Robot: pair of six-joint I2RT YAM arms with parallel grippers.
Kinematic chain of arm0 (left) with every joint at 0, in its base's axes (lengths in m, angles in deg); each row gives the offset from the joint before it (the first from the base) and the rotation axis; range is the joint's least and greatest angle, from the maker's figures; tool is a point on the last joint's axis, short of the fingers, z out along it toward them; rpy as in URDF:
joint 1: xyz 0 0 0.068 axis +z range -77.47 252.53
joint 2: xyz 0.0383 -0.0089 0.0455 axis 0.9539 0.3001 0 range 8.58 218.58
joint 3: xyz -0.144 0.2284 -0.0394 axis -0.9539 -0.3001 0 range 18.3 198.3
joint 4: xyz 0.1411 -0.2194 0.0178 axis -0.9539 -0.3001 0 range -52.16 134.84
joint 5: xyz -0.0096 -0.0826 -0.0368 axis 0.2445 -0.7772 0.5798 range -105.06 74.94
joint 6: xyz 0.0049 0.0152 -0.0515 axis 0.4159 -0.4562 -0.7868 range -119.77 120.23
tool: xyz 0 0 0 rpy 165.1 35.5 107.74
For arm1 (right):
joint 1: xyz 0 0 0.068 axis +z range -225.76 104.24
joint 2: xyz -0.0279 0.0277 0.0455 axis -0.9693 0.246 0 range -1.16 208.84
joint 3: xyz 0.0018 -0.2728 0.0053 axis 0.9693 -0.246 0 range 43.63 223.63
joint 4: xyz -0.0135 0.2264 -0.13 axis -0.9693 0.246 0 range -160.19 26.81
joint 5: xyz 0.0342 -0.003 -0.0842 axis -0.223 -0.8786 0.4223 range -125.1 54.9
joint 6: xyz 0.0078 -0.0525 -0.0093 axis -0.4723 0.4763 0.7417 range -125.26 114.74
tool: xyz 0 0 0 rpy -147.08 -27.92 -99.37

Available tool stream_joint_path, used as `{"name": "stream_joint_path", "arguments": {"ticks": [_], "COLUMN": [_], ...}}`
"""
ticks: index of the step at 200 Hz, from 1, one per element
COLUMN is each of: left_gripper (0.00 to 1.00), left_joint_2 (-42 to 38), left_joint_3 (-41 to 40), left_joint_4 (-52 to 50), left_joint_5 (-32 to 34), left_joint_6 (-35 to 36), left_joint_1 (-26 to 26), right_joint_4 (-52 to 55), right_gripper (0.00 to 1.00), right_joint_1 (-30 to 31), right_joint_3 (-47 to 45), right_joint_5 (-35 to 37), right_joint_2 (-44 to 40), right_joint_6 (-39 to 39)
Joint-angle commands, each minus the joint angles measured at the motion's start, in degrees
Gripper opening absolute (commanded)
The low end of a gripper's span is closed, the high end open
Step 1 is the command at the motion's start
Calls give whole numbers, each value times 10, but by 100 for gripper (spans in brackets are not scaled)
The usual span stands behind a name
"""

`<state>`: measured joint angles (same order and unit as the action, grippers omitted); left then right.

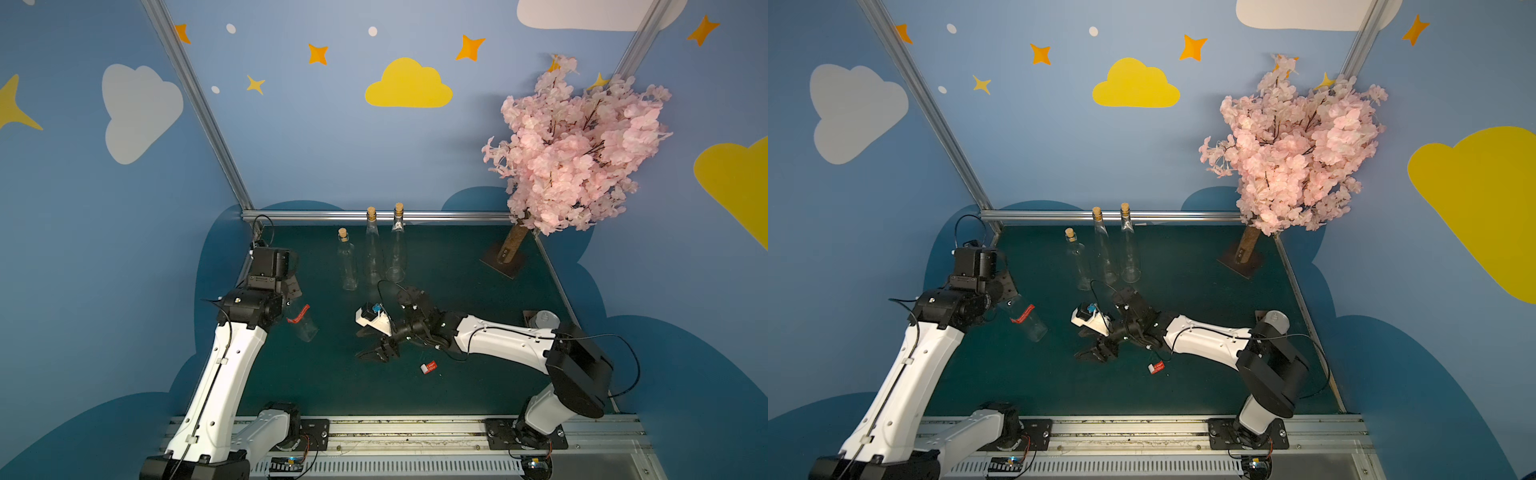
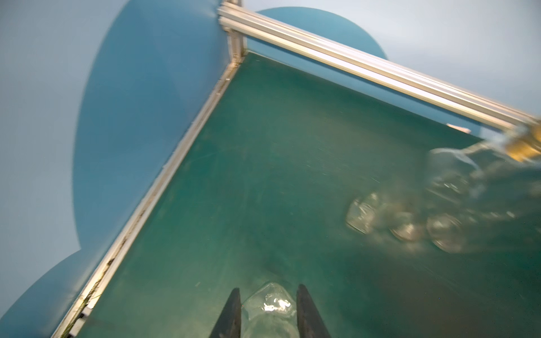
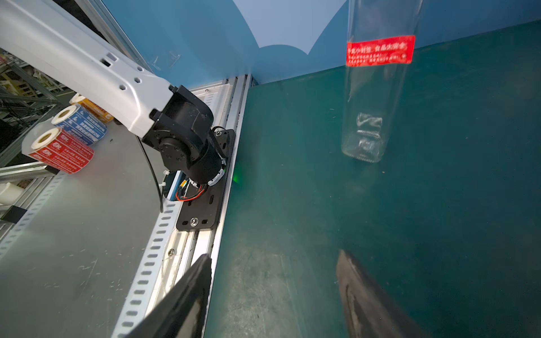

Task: Remove the label from the bottle
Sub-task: Pick up the bottle from the center of the board, then place the bottle at the center of the board.

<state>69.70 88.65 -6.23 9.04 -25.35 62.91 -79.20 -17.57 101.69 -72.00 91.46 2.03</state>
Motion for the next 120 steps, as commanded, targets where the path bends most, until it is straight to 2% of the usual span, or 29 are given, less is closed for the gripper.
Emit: {"name": "stream_joint_path", "arguments": {"ticks": [1, 32, 57, 95, 120], "left_gripper": [3, 3, 3, 3, 3], "left_joint_2": [-2, 15, 38, 60, 74], "left_joint_3": [19, 23, 32, 26, 11], "left_joint_4": [-14, -2, 12, 68, 120], "left_joint_5": [46, 90, 128, 163, 164], "left_joint_6": [-46, -76, -95, -84, -71], "left_joint_1": [-78, -189, -258, -315, -323], "right_joint_4": [-1, 5, 0, -22, -20], "right_gripper": [68, 68, 66, 65, 65], "right_joint_1": [-14, -36, -50, -71, -82], "right_joint_3": [-8, -12, -16, -31, -40], "right_joint_5": [11, 12, 8, 5, 6], "right_joint_2": [-25, -38, -40, -49, -56], "right_joint_6": [-6, -11, -16, -24, -24]}}
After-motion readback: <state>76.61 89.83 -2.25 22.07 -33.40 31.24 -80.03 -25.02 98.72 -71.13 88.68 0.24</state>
